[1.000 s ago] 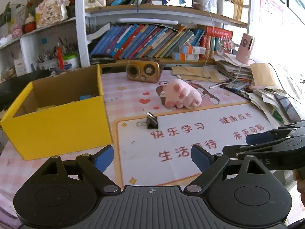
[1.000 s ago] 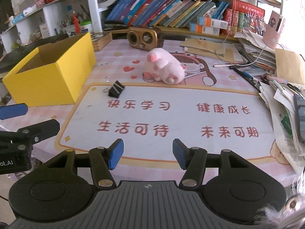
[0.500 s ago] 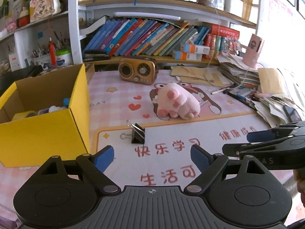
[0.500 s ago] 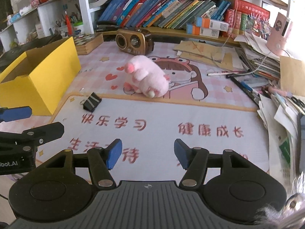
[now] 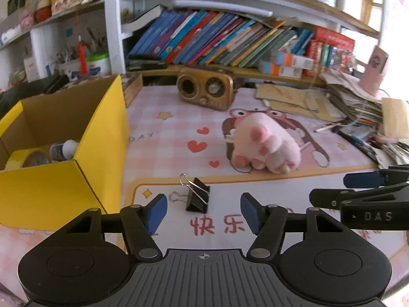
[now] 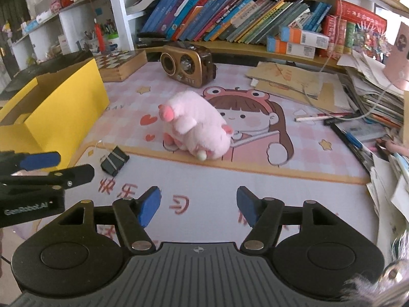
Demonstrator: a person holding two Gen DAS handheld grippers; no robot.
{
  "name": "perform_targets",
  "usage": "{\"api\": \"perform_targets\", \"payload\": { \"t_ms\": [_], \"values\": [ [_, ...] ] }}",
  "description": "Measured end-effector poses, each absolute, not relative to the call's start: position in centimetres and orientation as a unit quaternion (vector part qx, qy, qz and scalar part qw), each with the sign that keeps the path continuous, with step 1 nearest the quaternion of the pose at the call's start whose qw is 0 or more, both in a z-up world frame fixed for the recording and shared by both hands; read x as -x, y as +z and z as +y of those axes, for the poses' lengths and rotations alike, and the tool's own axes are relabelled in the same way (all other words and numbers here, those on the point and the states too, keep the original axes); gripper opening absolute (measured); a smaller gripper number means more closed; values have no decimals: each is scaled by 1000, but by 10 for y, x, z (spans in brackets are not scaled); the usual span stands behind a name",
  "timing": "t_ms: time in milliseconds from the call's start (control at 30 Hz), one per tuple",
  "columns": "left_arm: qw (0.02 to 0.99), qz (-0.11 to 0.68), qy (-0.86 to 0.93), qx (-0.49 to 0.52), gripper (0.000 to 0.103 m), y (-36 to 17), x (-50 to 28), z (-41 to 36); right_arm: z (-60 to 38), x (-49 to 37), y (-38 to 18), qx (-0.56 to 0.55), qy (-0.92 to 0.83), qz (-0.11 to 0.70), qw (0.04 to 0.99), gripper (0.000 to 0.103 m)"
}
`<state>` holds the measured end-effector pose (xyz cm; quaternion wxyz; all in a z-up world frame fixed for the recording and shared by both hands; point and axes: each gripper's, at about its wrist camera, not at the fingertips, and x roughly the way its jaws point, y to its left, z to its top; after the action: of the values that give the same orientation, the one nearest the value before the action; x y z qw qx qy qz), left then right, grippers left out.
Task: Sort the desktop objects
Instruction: 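Move the left gripper to the black binder clip while the right gripper approaches the pink plush, then close the left gripper on the binder clip while the right gripper grasps the pink plush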
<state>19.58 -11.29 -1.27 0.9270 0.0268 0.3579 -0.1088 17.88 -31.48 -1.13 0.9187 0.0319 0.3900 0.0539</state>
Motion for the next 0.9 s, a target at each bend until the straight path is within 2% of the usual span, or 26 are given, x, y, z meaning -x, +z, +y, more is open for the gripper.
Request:
{"api": "perform_targets", "payload": {
  "t_ms": [67,200,300,700,900],
  "values": [
    [926,363,-100,-18,63,-16,-204,-113,-317,-188,-14,-33,58,390,918,64],
    [924,371,-86,-15,53,-25,-220,-116,-320,-210,-21,-26,65,393,917,66],
    [922,381,-72,-9,52,-32,-232,-117,-320,-224,-24,-7,73,389,918,68],
    [914,402,-45,43,18,-50,-258,-111,-312,-270,-30,72,125,374,916,86],
    [915,396,-53,56,10,-48,-261,-111,-301,-290,-37,117,159,371,907,90]
  ]
}}
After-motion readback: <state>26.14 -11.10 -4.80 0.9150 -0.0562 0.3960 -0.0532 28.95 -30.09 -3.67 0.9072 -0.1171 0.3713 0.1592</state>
